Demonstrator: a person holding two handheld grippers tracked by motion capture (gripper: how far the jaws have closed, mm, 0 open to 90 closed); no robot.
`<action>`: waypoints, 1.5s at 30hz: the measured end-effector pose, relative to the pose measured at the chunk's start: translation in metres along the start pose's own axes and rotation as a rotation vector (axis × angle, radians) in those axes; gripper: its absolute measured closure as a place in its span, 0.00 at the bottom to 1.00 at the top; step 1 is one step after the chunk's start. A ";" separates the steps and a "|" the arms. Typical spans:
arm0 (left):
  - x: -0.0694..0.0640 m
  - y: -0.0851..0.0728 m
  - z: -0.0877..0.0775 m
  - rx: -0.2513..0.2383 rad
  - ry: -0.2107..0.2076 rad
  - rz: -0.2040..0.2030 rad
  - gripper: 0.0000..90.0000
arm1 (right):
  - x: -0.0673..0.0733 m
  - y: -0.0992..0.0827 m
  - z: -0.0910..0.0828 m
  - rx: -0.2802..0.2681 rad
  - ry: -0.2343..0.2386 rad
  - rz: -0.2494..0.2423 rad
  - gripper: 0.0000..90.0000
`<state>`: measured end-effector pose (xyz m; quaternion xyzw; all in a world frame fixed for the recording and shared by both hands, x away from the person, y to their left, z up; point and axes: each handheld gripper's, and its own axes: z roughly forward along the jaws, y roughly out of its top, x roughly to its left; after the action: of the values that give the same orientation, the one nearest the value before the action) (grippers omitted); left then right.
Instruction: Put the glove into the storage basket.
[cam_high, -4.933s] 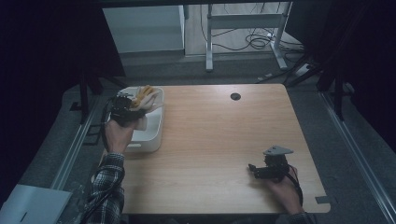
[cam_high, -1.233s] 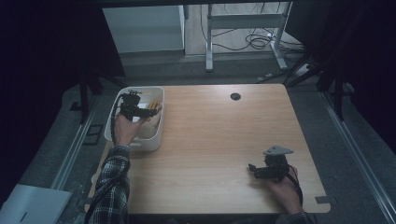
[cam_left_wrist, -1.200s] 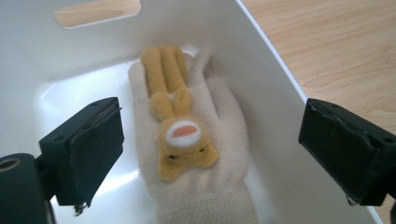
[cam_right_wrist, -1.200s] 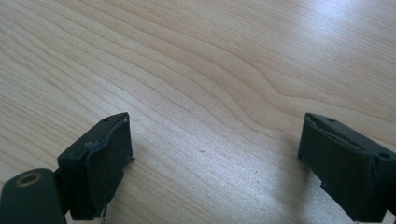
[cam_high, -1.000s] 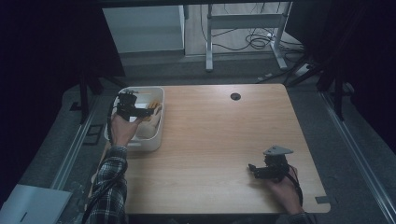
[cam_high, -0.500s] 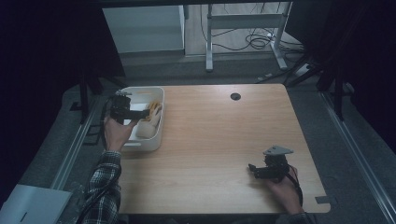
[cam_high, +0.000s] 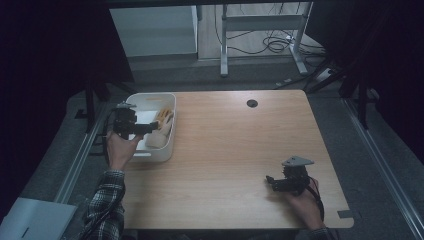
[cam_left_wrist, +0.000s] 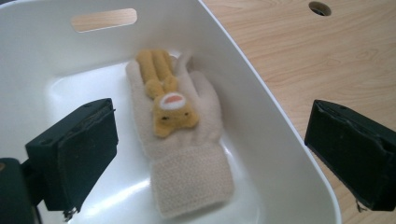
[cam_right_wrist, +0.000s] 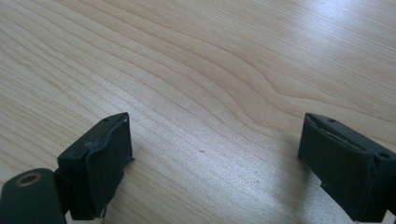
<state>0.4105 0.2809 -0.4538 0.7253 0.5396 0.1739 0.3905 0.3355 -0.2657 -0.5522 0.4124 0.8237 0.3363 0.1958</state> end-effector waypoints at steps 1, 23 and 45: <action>-0.001 -0.001 -0.001 -0.001 -0.001 0.008 0.03 | 0.000 0.000 0.000 0.000 0.000 0.000 0.11; -0.036 -0.013 -0.001 -0.018 -0.052 0.110 0.01 | 0.000 0.000 0.000 0.002 -0.001 -0.001 0.11; -0.084 -0.015 0.014 0.009 -0.122 0.238 0.01 | 0.000 0.000 0.000 0.003 0.001 0.002 0.11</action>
<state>0.3809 0.2004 -0.4599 0.7953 0.4257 0.1721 0.3958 0.3354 -0.2656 -0.5519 0.4135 0.8238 0.3354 0.1945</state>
